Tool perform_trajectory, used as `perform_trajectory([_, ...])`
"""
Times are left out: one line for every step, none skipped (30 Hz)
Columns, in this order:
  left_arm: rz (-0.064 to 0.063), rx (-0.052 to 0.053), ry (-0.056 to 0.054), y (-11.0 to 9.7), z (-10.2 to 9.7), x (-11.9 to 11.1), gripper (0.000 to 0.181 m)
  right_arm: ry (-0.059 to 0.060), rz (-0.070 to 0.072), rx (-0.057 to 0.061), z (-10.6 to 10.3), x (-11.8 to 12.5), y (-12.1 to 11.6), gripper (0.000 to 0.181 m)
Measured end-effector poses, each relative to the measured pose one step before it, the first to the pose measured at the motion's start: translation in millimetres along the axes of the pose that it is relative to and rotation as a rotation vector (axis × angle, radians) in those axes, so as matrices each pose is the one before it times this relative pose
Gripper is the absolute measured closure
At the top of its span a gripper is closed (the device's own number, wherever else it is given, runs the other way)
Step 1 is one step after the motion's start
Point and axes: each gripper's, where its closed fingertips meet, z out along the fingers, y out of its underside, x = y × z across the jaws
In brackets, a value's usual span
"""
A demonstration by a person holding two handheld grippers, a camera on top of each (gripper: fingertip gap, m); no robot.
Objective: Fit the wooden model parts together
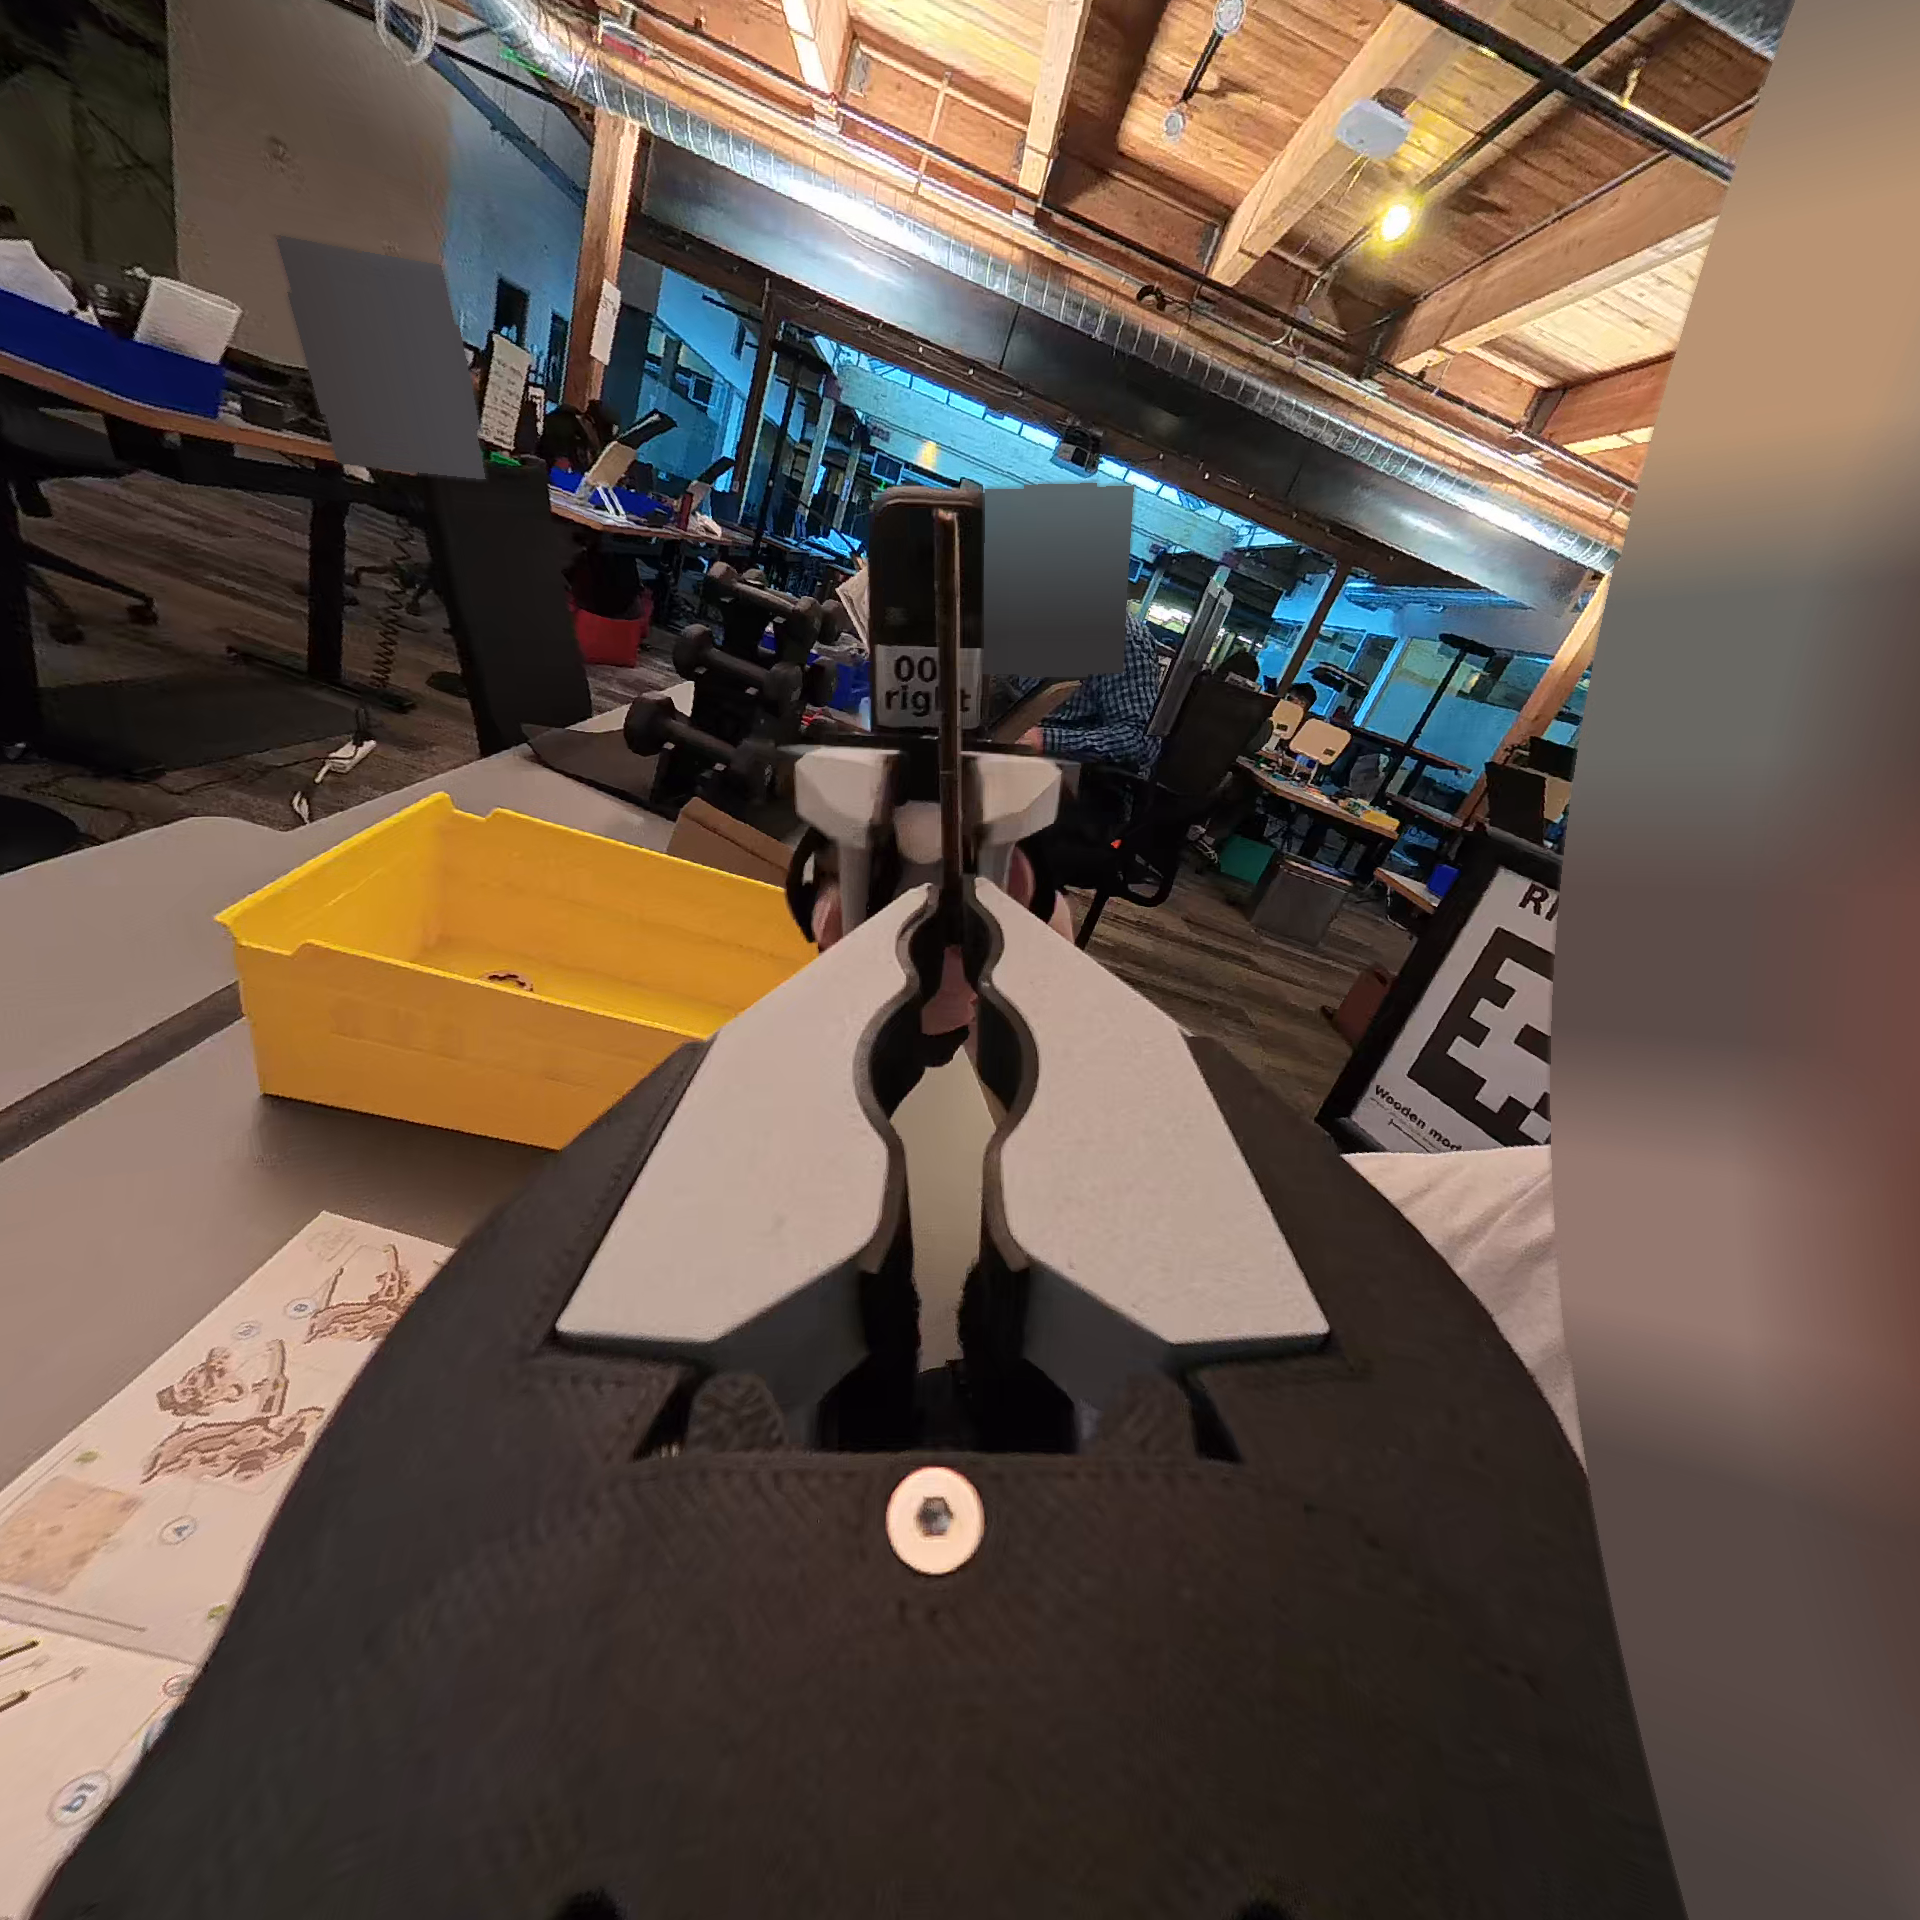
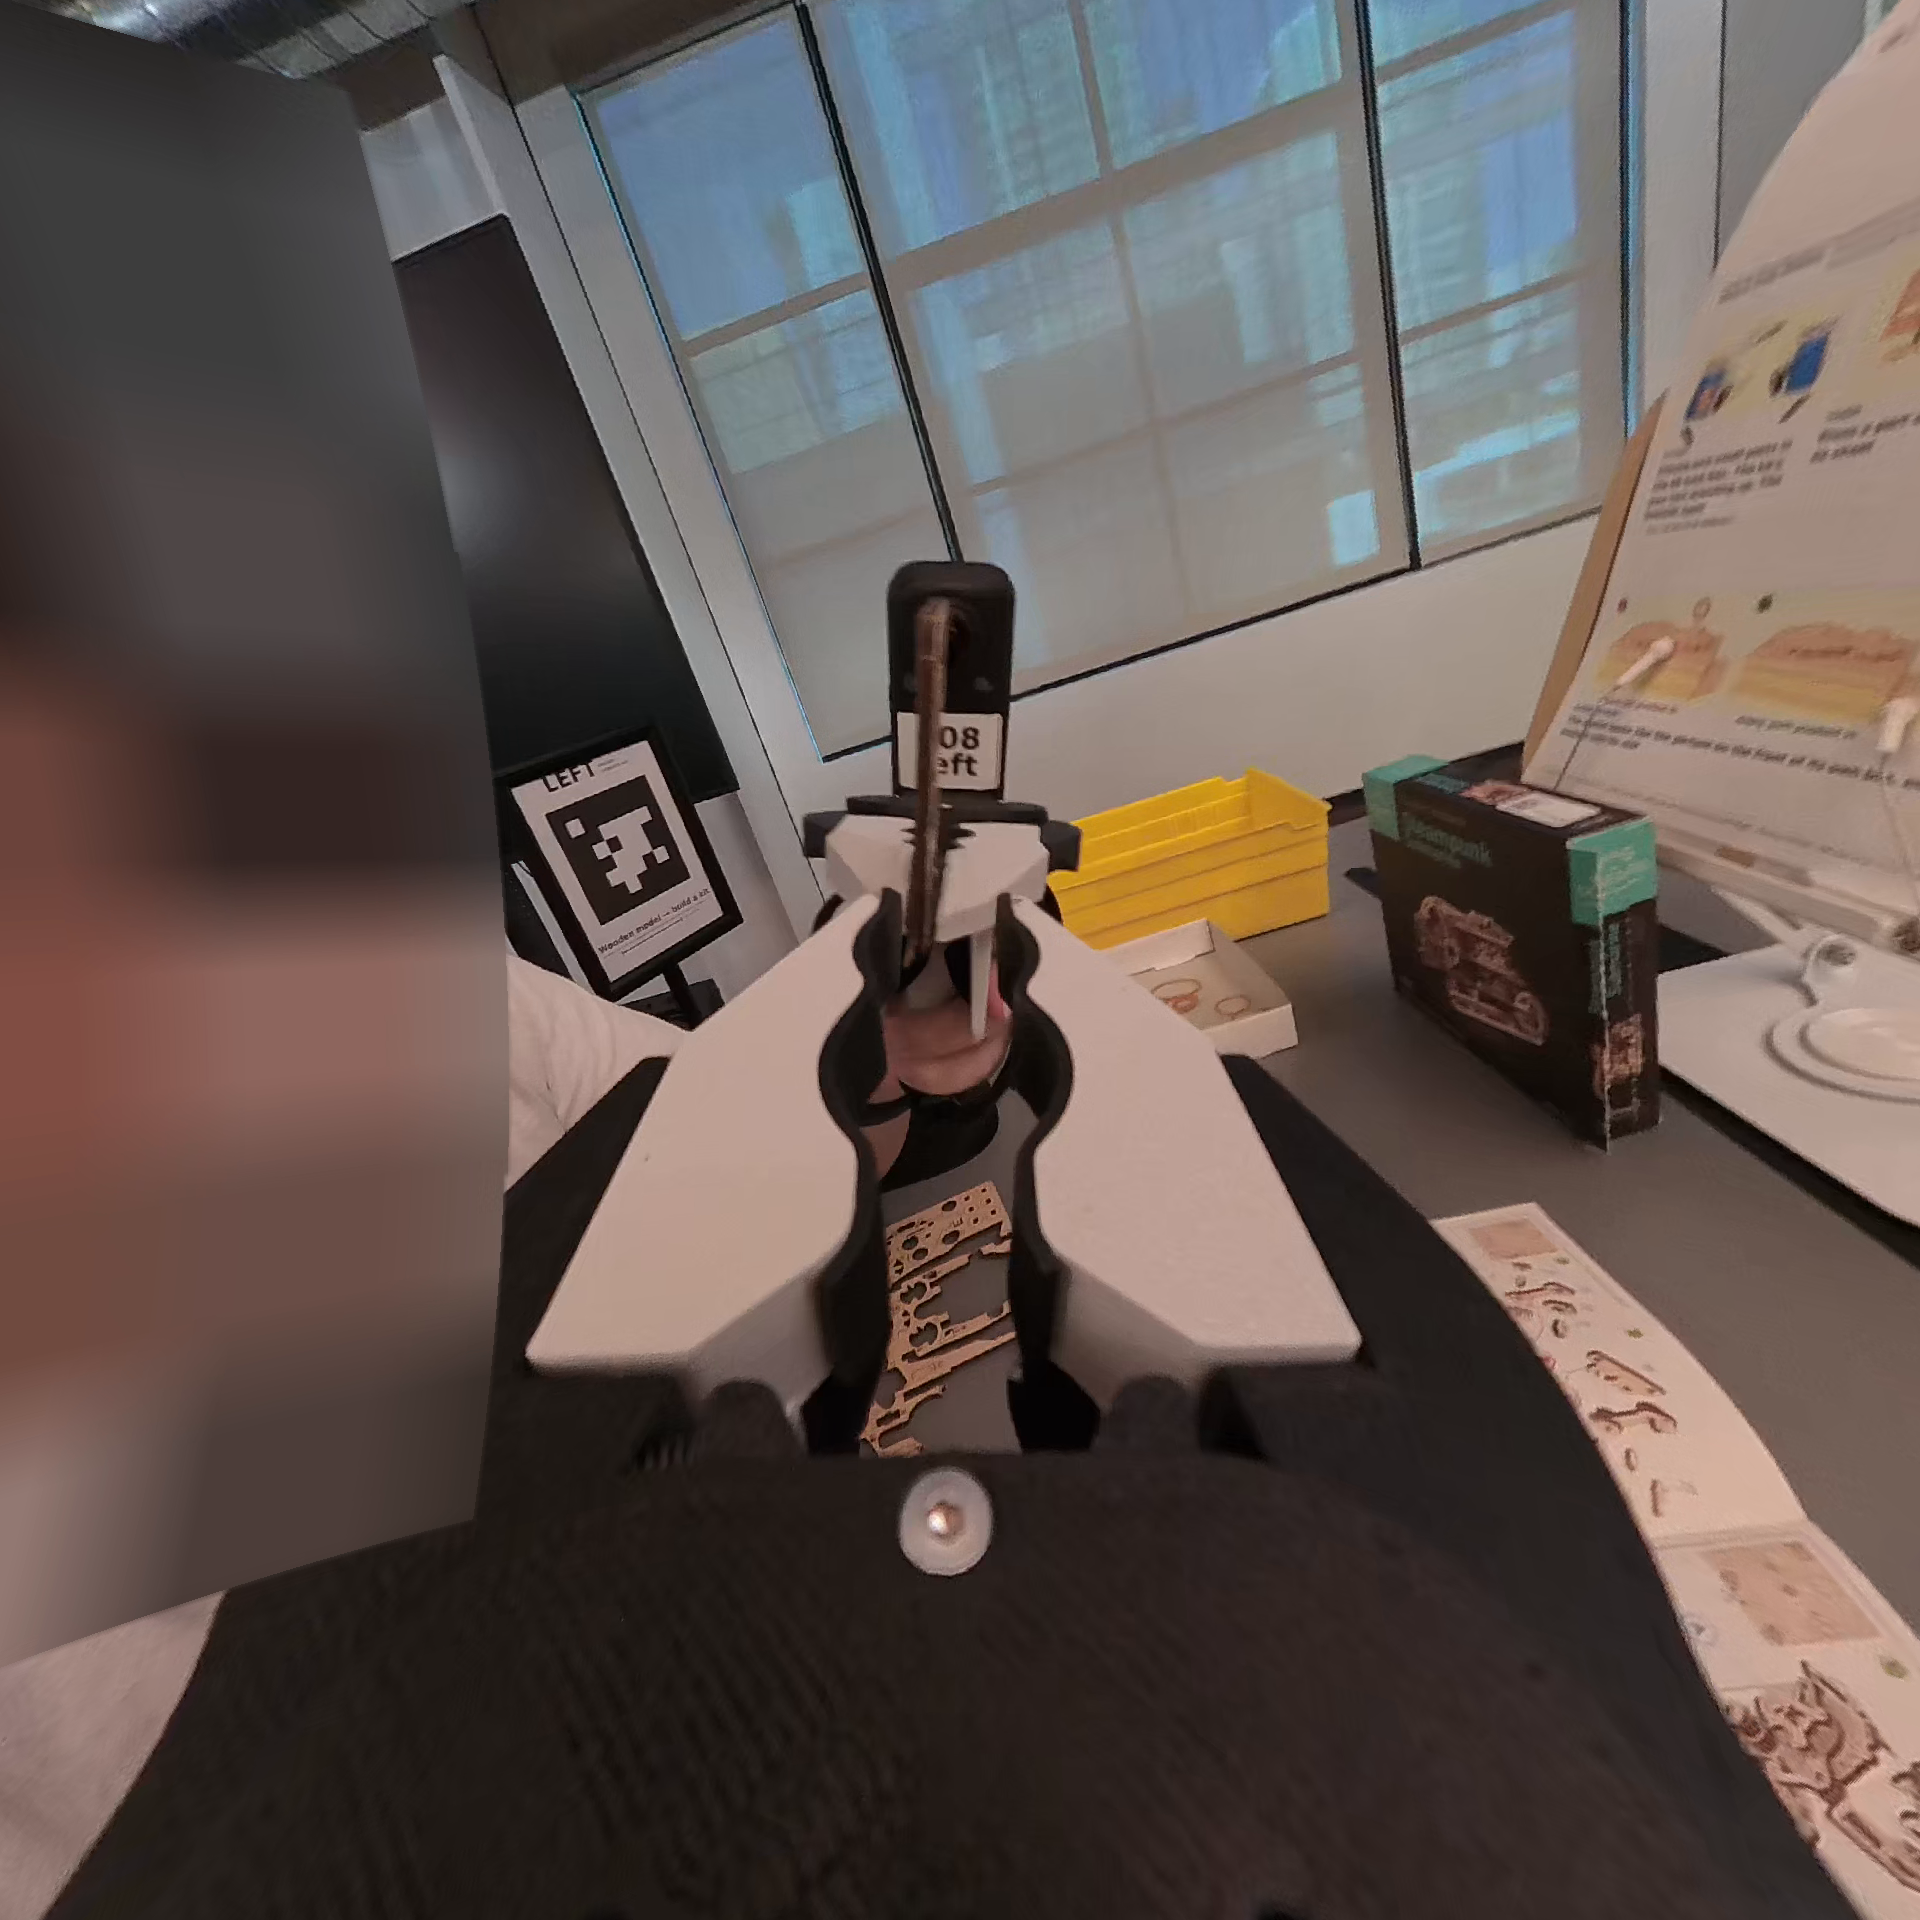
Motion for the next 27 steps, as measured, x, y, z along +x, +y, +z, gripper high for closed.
perform_trajectory([-0.0006,-0.0023,-0.0013,0.43,0.08,-0.55,0.181,-0.0038,0.0077,-0.0016,0.89,1.36,1.78,0.168])
perform_trajectory([-0.0003,-0.0016,-0.0029,0.16,0.06,-0.92,0.181,-0.0124,0.0083,0.0044,0.57,-0.49,0.43,0.17])
perform_trajectory([-0.0009,0.0021,-0.001,-0.26,-0.27,-0.72,0.181,-0.0161,0.0058,0.0051,0.15,-1.62,-0.15,0.174])
perform_trajectory([-0.0026,-0.0008,0.0023,0.21,-0.04,-0.39,0.181,-0.0075,0.0018,0.0046,-0.11,-0.89,-0.41,0.177])
perform_trajectory([-0.0038,-0.0026,0.0007,0.5,0.05,-0.54,0.181,0.0036,-0.0002,0.0002,-0.11,0.63,0.12,0.177])
perform_trajectory([-0.002,-0.0017,-0.0018,0.45,0.02,-0.75,0.181,0.0034,-0.0023,-0.0054,0.2,0.6,1.01,0.177])
perform_trajectory([0.0005,-0.0014,-0.0007,0.42,0.18,-0.5,0.181,-0.0013,-0.0012,-0.0053,0.34,-0.08,1.01,0.177])
perform_trajectory([0.0002,-0.003,-0.0019,0.58,0.3,-0.62,0.181,-0.0039,0.0021,-0.0046,0.56,-0.51,0.98,0.177])
perform_trajectory([-0.0016,-0.0016,0.0008,0.47,0.39,-0.14,0.181,-0.0022,-0.0002,-0.0044,0.3,-0.36,0.77,0.181])
perform_trajectory([-0.002,-0.0017,-0.0018,0.46,0.25,-0.51,0.181,0.0049,-0.0083,0.002,-0.17,0.42,-0.17,0.181])
perform_trajectory([0.001,-0.0022,-0.0091,0.51,-0.1,-1.69,0.181,0.0131,-0.0068,-0.0069,-0.07,1.51,0.99,0.181])
perform_trajectory([0.0074,-0.0043,-0.0089,0.71,-0.19,-1.51,0.181,0.0078,-0.0014,-0.0114,-0.28,0.97,1.44,0.181])
perform_trajectory([0.0099,-0.0055,-0.0032,0.81,0.01,-0.29,0.181,-0.0012,0.0004,-0.0075,-0.26,-0.29,0.8,0.181])
perform_trajectory([0.0051,-0.004,0.0004,0.34,0.27,0.71,0.181,-0.0035,-0.0001,-0.0008,-0.22,-0.64,0.02,0.181])
perform_trajectory([0.0026,-0.0022,-0.0016,-0.06,0.06,0.58,0.181,-0.0004,-0.0007,0.0011,-0.04,-0.3,-0.2,0.181])
perform_trajectory([0.0047,-0.0001,-0.0038,-0.5,-0.33,0.21,0.179,0.0046,-0.0019,0.0008,-0.05,0.39,-0.01,0.181])
perform_trajectory([0.0061,-0.0005,-0.0053,-0.56,-0.57,-0.09,0.176,0.0039,-0.0021,-0.0004,-0.08,0.39,0.14,0.181])
perform_trajectory([0.0057,-0.0025,-0.0041,-0.14,-0.77,-0.04,0.176,0.0024,0.0001,0.0005,-0.32,0.28,-0.12,0.181])
perform_trajectory([0.0032,-0.0031,-0.0016,-0.08,-0.99,0.1,0.175,0.0017,-0.0002,0.0037,-0.52,0.17,-0.73,0.181])
perform_trajectory([-0.0001,-0.0013,-0.0009,-0.21,-1.18,-0.06,0.175,0.0008,0.0008,0.0042,-0.7,-0.03,-0.85,0.181])
perform_trajectory([-0.0031,0.0011,0.0,-0.5,-1.32,-0.17,0.174,0.0019,0.0003,0.0037,-0.86,0.1,-0.89,0.181])
perform_trajectory([-0.0043,0.0034,0.0023,-0.98,-1.54,-0.12,0.174,0.0035,-0.0022,0.0049,-0.93,0.08,-1.18,0.181])
perform_trajectory([-0.0039,0.0013,-0.0001,-0.79,-1.58,-0.49,0.173,0.0034,-0.0028,0.0061,-1.26,-0.15,-1.56,0.181])
perform_trajectory([-0.001,-0.0017,-0.0018,-0.72,-1.72,-0.71,0.173,0.0023,-0.0021,0.0046,-1.28,-0.32,-1.56,0.181])
perform_trajectory([0.0018,-0.0013,-0.002,-1.0,-2.08,-0.54,0.173,0.0023,-0.003,0.0049,-1.5,-0.61,-1.76,0.181])
perform_trajectory([0.0038,-0.0003,-0.0013,-1.28,-2.23,-0.33,0.173,0.0031,-0.0041,0.0058,-1.71,-0.64,-2.11,0.181])
perform_trajectory([0.0052,-0.0006,-0.0043,-1.45,-2.43,-0.46,0.173,0.0035,-0.0045,0.0038,-1.75,-0.62,-1.91,0.181])
